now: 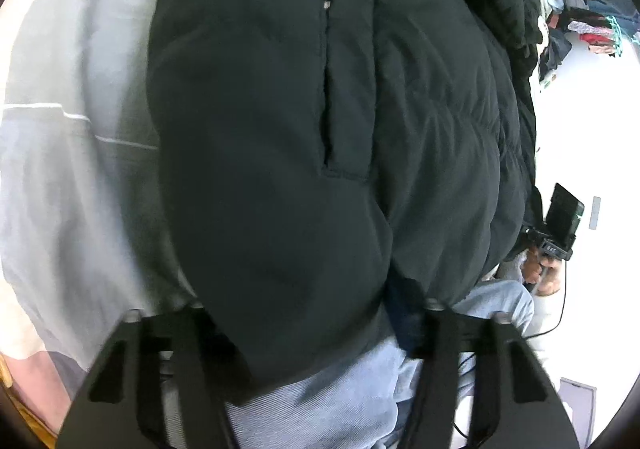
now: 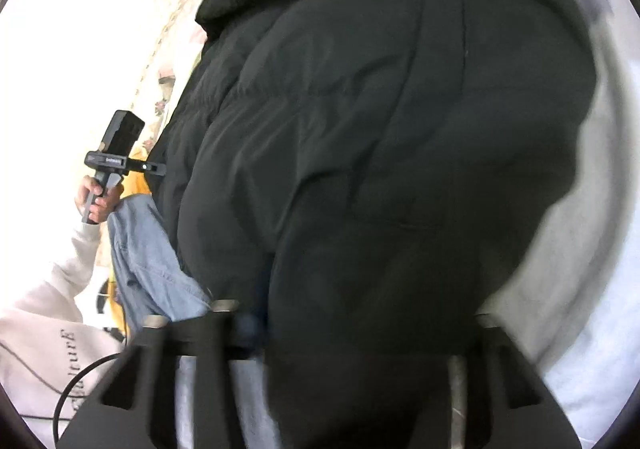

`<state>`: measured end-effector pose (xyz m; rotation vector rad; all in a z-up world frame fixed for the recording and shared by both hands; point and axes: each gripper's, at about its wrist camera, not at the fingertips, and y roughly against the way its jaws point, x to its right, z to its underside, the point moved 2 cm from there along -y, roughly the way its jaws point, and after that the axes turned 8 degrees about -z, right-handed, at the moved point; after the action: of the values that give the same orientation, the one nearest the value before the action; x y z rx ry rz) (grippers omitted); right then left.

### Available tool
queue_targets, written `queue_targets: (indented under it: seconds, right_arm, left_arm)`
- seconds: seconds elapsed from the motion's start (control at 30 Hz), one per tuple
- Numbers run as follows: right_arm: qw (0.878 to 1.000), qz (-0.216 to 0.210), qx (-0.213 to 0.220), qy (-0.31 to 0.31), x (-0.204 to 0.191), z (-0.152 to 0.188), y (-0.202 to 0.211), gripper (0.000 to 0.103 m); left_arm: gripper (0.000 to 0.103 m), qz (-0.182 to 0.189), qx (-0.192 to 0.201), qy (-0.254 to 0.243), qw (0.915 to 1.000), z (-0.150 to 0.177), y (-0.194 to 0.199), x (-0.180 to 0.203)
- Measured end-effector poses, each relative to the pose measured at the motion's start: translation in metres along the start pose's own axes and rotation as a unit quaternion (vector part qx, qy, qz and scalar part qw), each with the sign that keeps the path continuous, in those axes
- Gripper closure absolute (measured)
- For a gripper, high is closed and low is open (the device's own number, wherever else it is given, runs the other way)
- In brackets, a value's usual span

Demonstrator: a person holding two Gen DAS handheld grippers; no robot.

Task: Fold large clothes

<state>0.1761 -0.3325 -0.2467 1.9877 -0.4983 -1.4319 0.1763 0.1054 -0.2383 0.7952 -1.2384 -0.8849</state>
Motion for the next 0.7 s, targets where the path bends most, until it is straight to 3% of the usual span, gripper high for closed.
queue_targets:
  seconds: [0.07, 0.17, 0.43, 0.57, 0.7]
  right_arm:
    - [1.0, 0.018, 0.021, 0.011, -0.009, -0.003, 0.012, 0.087]
    - [0.997, 0.039, 0.055, 0.036, -0.033, -0.007, 0.036, 0.093]
    - [0.984, 0.07, 0.147, 0.066, -0.094, -0.014, 0.093, 0.096]
    - [0.978, 0.057, 0.191, 0.067, -0.11, 0.001, 0.119, 0.096]
    - [0.97, 0.045, 0.225, 0.078, -0.134, 0.03, 0.14, 0.096]
  left_arm:
    - [0.074, 0.006, 0.018, 0.002, 0.9998, -0.001, 0.007, 0.004]
    - [0.088, 0.016, 0.053, 0.004, 0.9985, 0.002, 0.025, 0.004]
    - [0.094, 0.047, 0.183, -0.02, 0.9817, 0.028, 0.126, 0.021]
    - [0.094, 0.067, 0.217, -0.019, 0.9738, 0.055, 0.166, 0.003]
    - [0.094, 0.085, 0.236, -0.015, 0.9679, 0.083, 0.175, 0.01]
